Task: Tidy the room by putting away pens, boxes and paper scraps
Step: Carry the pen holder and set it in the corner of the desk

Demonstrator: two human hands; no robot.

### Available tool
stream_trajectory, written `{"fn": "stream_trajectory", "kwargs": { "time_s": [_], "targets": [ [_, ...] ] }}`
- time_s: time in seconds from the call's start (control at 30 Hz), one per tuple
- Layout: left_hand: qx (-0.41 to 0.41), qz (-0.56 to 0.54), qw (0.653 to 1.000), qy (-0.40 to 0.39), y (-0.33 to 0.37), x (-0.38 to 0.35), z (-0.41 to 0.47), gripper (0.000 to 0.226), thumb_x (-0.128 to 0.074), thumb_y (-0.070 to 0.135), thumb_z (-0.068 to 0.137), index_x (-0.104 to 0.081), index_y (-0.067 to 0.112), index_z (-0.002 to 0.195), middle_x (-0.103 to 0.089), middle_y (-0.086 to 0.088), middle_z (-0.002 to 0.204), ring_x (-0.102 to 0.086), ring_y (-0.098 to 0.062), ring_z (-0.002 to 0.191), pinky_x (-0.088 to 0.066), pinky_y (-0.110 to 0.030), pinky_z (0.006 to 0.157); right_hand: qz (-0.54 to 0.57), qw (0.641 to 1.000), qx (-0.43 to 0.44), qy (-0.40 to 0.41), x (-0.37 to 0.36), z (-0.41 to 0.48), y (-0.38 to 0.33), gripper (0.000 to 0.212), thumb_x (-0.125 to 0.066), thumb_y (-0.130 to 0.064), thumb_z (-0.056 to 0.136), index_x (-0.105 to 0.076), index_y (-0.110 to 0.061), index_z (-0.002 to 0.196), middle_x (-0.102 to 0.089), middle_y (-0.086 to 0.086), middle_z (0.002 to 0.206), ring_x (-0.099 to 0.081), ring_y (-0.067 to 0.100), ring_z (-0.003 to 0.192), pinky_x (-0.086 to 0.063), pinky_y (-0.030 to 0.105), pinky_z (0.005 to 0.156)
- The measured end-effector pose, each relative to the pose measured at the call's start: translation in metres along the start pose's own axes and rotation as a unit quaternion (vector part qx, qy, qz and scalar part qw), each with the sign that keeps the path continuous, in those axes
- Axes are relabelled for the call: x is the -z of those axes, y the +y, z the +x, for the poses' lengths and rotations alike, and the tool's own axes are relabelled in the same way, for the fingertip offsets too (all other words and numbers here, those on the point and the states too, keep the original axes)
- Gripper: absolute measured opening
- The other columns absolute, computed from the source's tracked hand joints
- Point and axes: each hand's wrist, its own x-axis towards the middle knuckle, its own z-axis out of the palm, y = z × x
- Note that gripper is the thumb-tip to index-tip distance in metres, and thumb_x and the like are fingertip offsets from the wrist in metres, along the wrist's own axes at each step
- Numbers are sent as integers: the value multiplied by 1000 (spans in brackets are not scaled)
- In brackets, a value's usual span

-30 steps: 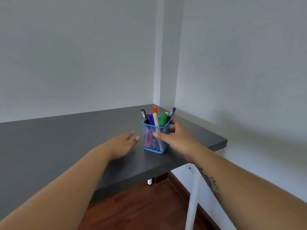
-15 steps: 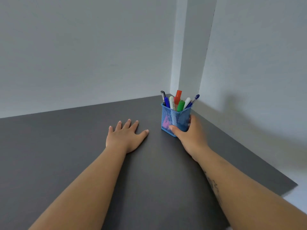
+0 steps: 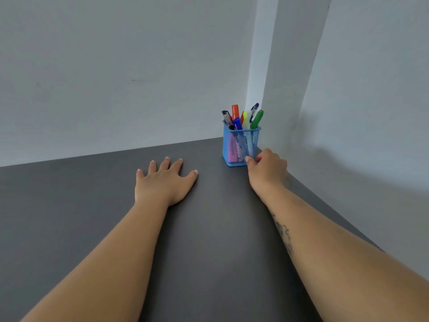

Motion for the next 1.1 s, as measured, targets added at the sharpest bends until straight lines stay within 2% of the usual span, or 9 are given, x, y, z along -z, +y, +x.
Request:
{"fn": "stream_trajectory", "kwargs": {
  "time_s": [0.1,0.2,0.27,0.33,0.4,0.6,0.73,0.9,1.1],
  "targets": [
    [-3,-11,1000,-6,-4,-1,8,74,-13,75,90,-12,42,155,-5,8,166,-1,-23,153,-3,-52,121,-26,1000,2,-6,-6,16,-7,40,-55,-41,96,-55,-12,122,-61,10,120,-56,27,107,-52,39,82],
    [-4,-17,1000,-4,-5,-2,9,73,-13,75,90,-11,43,155,-4,10,166,1,-21,153,-2,-51,121,53,998,25,-16,-9,24,-10,51,-59,-38,92,-42,-12,133,-55,9,130,-56,26,114,-53,40,87],
    [-3,-19,1000,-2,-5,-1,10,72,-12,75,90,-9,44,155,-2,11,166,3,-21,153,-1,-51,122,135,989,40,-52,-12,26,-13,71,-63,-48,83,-33,-18,140,-51,5,136,-55,23,120,-55,40,91],
    [-4,-20,1000,-1,-3,-1,9,72,-11,74,90,-8,43,155,-1,11,166,4,-20,153,-1,-50,122,153,984,59,-75,-14,27,-15,85,-63,-60,74,-29,-26,143,-51,-2,137,-56,20,121,-56,44,92],
    [-2,-21,1000,2,-3,-1,8,72,-10,74,90,-8,43,155,-1,11,166,4,-20,153,-1,-50,122,134,986,68,-78,-15,29,-17,84,-64,-64,72,-30,-27,139,-53,-4,132,-57,19,118,-57,44,91],
    [0,-24,1000,3,-3,1,9,72,-8,74,90,-5,44,155,2,11,166,6,-20,153,0,-50,122,105,993,28,-35,-30,55,-31,76,-67,-57,78,-37,-15,135,-56,4,128,-57,25,114,-57,43,87],
    [0,-21,1000,5,-4,0,7,72,-8,73,90,-4,43,155,3,11,166,7,-20,153,0,-49,122,107,994,15,-2,-43,70,-37,77,-64,-53,81,-36,-12,140,-55,7,130,-54,27,119,-54,47,92],
    [0,-11,1000,10,-3,-1,9,72,-4,73,89,0,43,155,4,10,166,8,-20,153,0,-49,122,92,995,28,14,-56,81,-43,71,-62,-49,88,-36,-5,138,-52,13,133,-53,31,121,-52,47,95],
    [5,-18,1000,10,-2,-1,9,73,-5,74,89,-1,43,155,4,11,166,8,-20,153,0,-49,122,68,997,34,22,-61,85,-43,74,-62,-49,89,-34,-3,139,-48,13,134,-49,30,123,-51,44,97]
  ]
}}
